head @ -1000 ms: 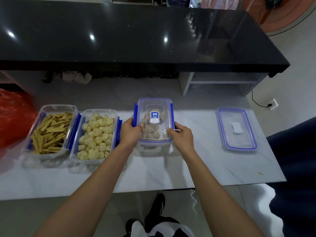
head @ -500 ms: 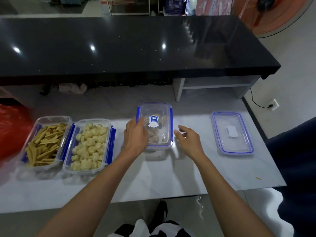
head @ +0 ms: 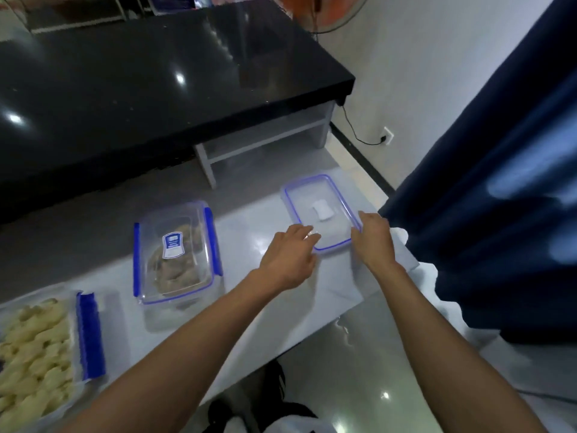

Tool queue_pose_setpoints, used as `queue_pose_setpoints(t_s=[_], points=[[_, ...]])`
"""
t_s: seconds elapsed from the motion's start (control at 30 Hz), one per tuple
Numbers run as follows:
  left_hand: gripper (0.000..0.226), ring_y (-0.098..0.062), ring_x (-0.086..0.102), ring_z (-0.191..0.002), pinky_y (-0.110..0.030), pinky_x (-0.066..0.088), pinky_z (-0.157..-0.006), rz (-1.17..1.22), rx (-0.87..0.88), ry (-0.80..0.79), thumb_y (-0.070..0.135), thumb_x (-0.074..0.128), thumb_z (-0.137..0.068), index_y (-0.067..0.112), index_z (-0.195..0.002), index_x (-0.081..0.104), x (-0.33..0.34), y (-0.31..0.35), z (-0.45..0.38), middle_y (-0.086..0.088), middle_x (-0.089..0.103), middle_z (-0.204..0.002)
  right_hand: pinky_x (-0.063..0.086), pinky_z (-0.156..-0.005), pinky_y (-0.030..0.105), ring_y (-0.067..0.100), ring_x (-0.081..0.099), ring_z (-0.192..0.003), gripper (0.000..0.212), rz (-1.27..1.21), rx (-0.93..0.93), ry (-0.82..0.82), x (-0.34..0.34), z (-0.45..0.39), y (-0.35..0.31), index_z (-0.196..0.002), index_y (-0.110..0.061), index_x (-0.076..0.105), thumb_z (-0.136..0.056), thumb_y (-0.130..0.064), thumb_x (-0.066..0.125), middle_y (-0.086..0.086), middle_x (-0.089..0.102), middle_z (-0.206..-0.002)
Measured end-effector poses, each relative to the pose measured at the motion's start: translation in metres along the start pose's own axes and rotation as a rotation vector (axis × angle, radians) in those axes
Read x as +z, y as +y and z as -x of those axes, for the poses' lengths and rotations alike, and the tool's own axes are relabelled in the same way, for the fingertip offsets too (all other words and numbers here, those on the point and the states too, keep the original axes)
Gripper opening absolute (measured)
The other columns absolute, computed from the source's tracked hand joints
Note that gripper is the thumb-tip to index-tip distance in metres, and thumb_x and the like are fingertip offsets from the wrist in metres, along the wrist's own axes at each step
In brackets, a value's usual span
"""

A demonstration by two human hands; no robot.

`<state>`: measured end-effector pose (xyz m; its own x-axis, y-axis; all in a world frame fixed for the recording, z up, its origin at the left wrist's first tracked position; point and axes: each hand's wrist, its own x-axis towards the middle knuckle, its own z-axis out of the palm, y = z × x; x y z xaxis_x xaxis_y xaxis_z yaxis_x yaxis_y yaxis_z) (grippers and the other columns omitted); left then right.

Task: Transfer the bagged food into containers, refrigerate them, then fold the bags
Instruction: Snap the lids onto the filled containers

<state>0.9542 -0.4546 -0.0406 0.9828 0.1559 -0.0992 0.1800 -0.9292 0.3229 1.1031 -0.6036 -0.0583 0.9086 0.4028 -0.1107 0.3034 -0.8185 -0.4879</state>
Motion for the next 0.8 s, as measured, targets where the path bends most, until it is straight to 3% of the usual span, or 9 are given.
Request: queue_pose_setpoints(t_s=[0.13, 0.23, 0.3, 0.43, 0.57, 0.63, 0.7, 0.8], points=[[0.048, -0.031, 0.019, -0.151, -0.041, 0.031, -0.113, -0.125, 0.013, -0.134, 0.026, 0.048, -0.099, 0.017, -0.145, 0.045, 0.014, 0.004, -0.014, -0.008, 0.031, -0.162, 0.047, -0.092, 0.040, 0.037, 0.050, -0.117, 0.023, 0.053, 0.052, -0.008, 0.004, -0.004, 0.007, -0.118, -0.002, 0.062, -0.098, -0.008, 0.051, 0.018, 0.055, -0.121], [0.049, -0.032, 0.013, -0.153, -0.041, 0.027, -0.117, -0.133, 0.030, -0.156, 0.027, 0.049, -0.100, 0.020, -0.148, 0.044, 0.022, 0.001, -0.013, -0.008, 0.028, -0.163, 0.045, -0.076, 0.037, 0.036, 0.054, -0.106, 0.016, 0.054, 0.097, 0.008, 0.004, -0.006, 0.007, -0.097, -0.007, 0.063, -0.095, -0.002, 0.048, 0.014, 0.056, -0.107], [0.049, -0.032, 0.013, -0.153, -0.040, 0.027, -0.117, -0.106, 0.036, -0.143, 0.026, 0.048, -0.100, 0.024, -0.149, 0.045, 0.023, -0.002, -0.011, -0.007, 0.029, -0.163, 0.038, -0.067, 0.037, 0.036, 0.053, -0.097, 0.018, 0.098, 0.093, 0.047, 0.003, -0.005, 0.005, -0.080, -0.010, 0.053, -0.092, 0.001, 0.046, 0.011, 0.055, -0.095], [0.047, -0.029, 0.017, -0.153, -0.040, 0.030, -0.116, -0.016, 0.032, -0.139, 0.026, 0.049, -0.100, 0.028, -0.147, 0.050, 0.024, -0.008, -0.011, -0.003, 0.034, -0.161, 0.049, -0.077, 0.043, 0.034, 0.053, -0.101, 0.025, 0.023, 0.053, 0.117, -0.002, -0.001, 0.002, -0.104, -0.007, 0.066, -0.092, 0.002, 0.045, 0.011, 0.062, -0.104], [0.038, -0.022, 0.032, -0.147, -0.034, 0.030, -0.117, 0.354, -0.094, -0.075, 0.021, 0.058, -0.097, 0.026, -0.134, 0.064, 0.020, -0.011, -0.013, -0.002, 0.049, -0.152, 0.050, -0.075, 0.031, 0.023, 0.063, -0.088, 0.023, -0.367, 0.140, 0.185, -0.007, 0.014, -0.011, -0.112, -0.015, 0.067, -0.098, -0.011, 0.048, 0.006, 0.070, -0.101], [0.030, -0.019, 0.049, -0.135, -0.031, 0.037, -0.112, 0.577, -0.219, -0.016, 0.023, 0.062, -0.096, 0.026, -0.126, 0.069, 0.010, -0.010, -0.016, 0.000, 0.060, -0.142, 0.055, -0.078, 0.034, 0.019, 0.067, -0.082, 0.023, -0.550, 0.172, 0.216, -0.008, 0.024, -0.019, -0.112, -0.015, 0.069, -0.097, -0.012, 0.052, 0.001, 0.073, -0.096], [0.024, -0.018, 0.062, -0.121, -0.032, 0.046, -0.104, 0.800, -0.345, 0.060, 0.026, 0.063, -0.097, 0.030, -0.119, 0.071, -0.005, -0.009, -0.020, 0.003, 0.068, -0.129, 0.058, -0.084, 0.037, 0.014, 0.070, -0.082, 0.022, -0.698, 0.175, 0.226, -0.012, 0.036, -0.030, -0.111, -0.015, 0.071, -0.095, -0.012, 0.057, -0.004, 0.074, -0.096], [0.026, -0.018, 0.065, -0.118, -0.038, 0.052, -0.101, 1.134, -0.437, 0.189, 0.022, 0.060, -0.101, 0.020, -0.125, 0.069, -0.034, -0.008, -0.025, 0.002, 0.070, -0.122, 0.057, -0.086, 0.029, 0.008, 0.070, -0.090, 0.016, -0.832, 0.098, 0.223, -0.020, 0.055, -0.054, -0.104, -0.023, 0.073, -0.093, -0.015, 0.065, -0.011, 0.074, -0.099]])
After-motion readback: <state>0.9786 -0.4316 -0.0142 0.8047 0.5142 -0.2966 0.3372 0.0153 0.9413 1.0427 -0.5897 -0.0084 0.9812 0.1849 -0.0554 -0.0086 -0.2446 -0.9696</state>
